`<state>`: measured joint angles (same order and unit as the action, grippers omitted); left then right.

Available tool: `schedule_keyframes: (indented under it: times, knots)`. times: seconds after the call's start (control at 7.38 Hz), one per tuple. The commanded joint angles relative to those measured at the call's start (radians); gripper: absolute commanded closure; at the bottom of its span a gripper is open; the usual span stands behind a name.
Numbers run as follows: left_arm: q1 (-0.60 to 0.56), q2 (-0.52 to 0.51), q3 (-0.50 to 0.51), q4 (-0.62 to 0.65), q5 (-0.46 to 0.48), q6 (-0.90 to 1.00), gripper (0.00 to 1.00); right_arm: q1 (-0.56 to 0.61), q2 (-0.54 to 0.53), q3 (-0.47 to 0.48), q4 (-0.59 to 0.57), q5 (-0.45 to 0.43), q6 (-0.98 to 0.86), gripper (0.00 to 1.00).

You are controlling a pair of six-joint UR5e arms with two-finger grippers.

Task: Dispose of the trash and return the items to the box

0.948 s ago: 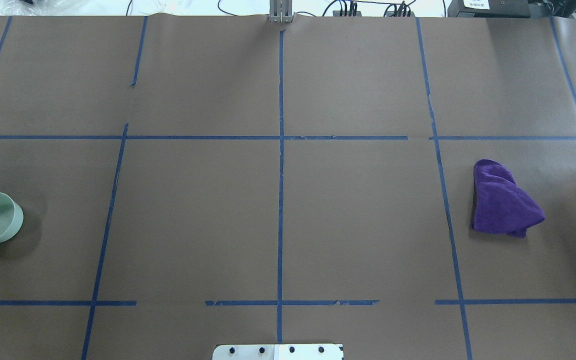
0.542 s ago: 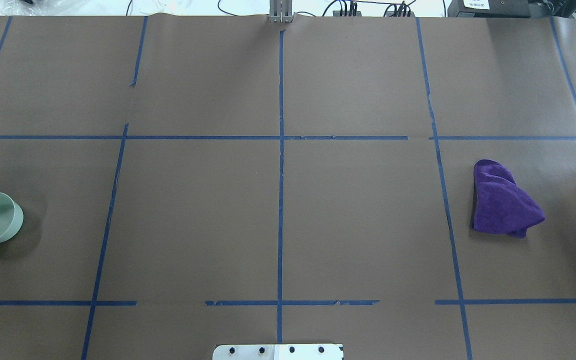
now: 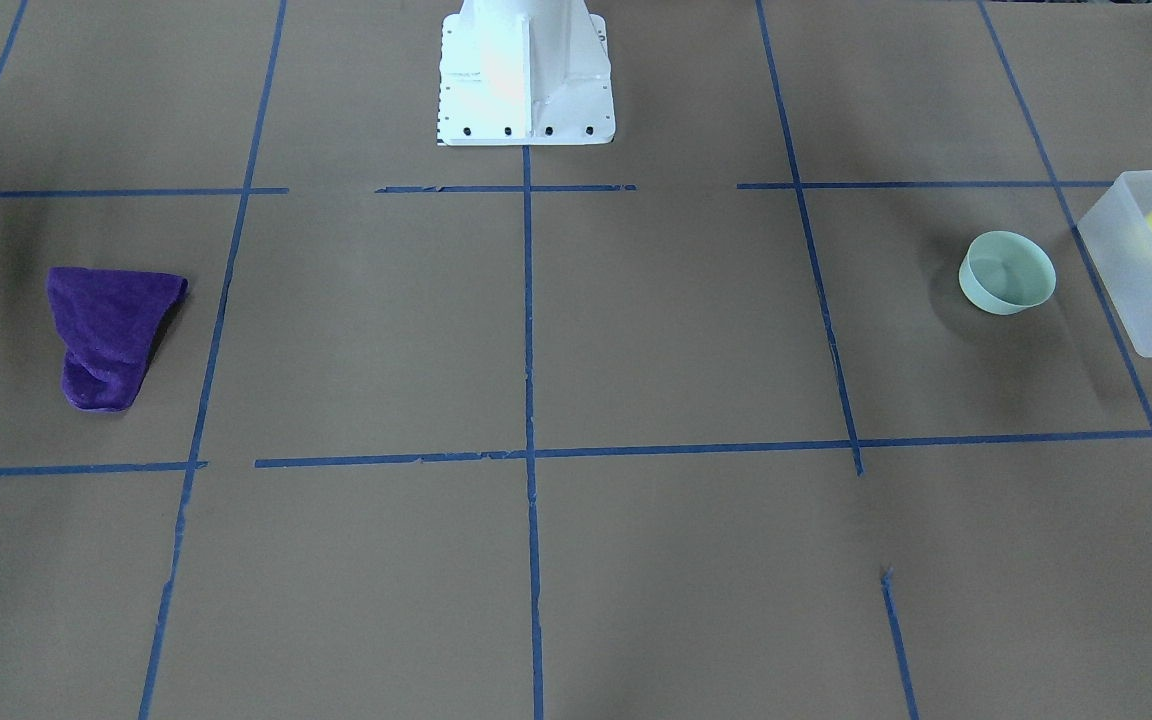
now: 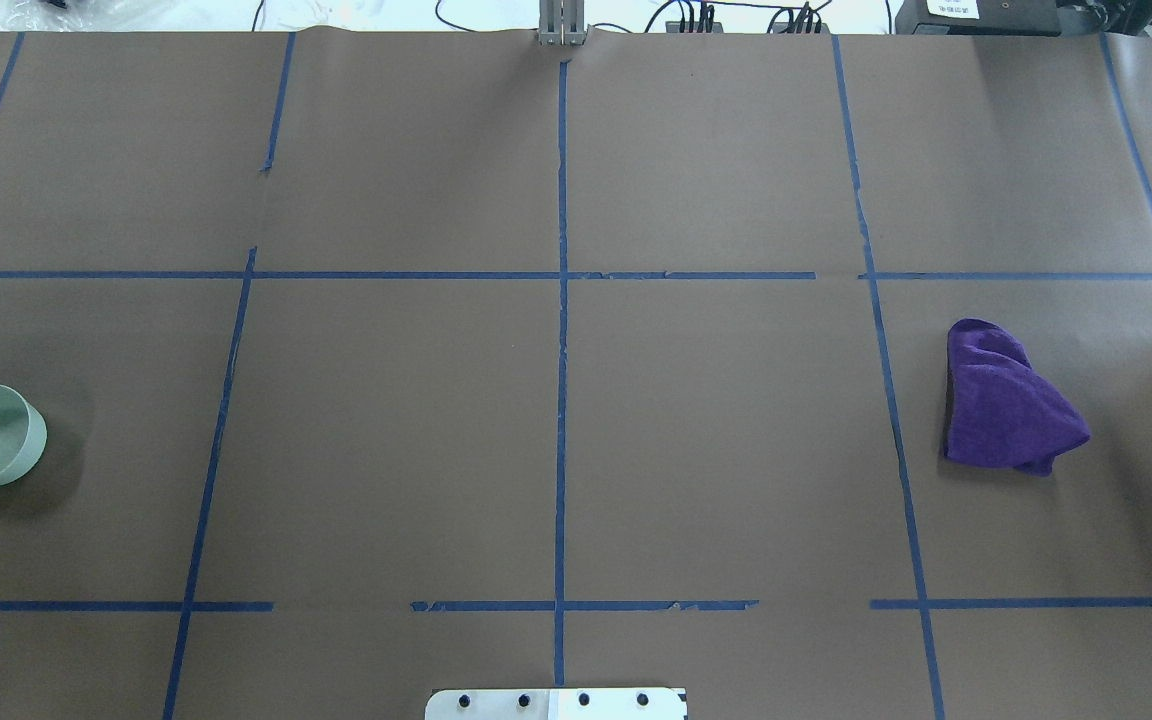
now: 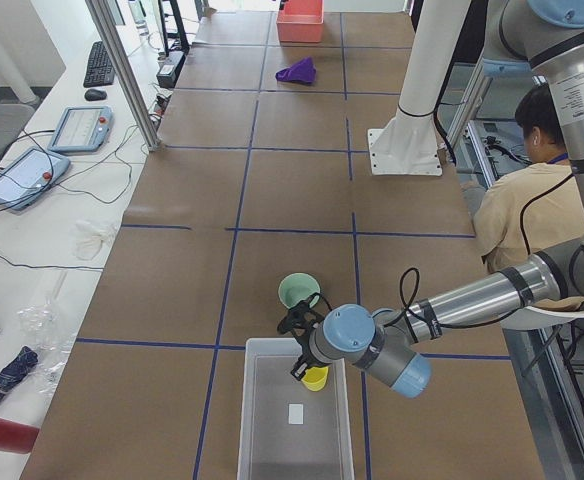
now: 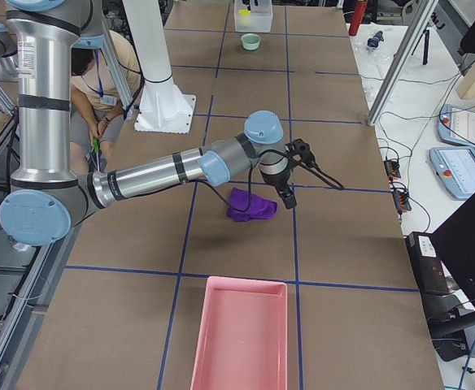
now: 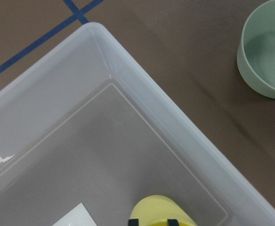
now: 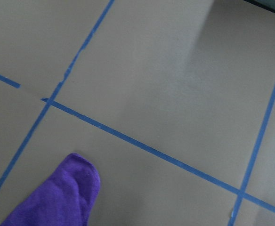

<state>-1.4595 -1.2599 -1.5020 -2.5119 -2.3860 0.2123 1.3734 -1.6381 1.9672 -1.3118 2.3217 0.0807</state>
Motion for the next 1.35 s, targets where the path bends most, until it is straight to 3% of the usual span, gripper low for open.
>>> schedule_keyframes:
  times: [0.0,0.27,0.54,0.95,1.08,1.22]
  knots:
    - [-0.008,-0.108,-0.041,0.14,-0.001,0.001,0.0,-0.147,-0.006,0.076,0.023,-0.033,0.209,0.0]
    - [-0.028,-0.116,-0.107,0.203,-0.001,0.001,0.0,-0.409,-0.125,0.05,0.327,-0.298,0.501,0.0]
    - [-0.035,-0.136,-0.174,0.313,-0.001,0.001,0.0,-0.496,-0.152,-0.013,0.373,-0.353,0.516,0.01]
    - [-0.041,-0.161,-0.179,0.332,-0.001,0.002,0.0,-0.565,-0.154,-0.126,0.437,-0.395,0.514,0.08]
    - [-0.041,-0.168,-0.178,0.332,-0.001,0.002,0.0,-0.588,-0.154,-0.14,0.439,-0.427,0.514,0.22]
    - [-0.041,-0.17,-0.179,0.331,-0.001,0.002,0.0,-0.597,-0.154,-0.139,0.437,-0.421,0.513,0.63]
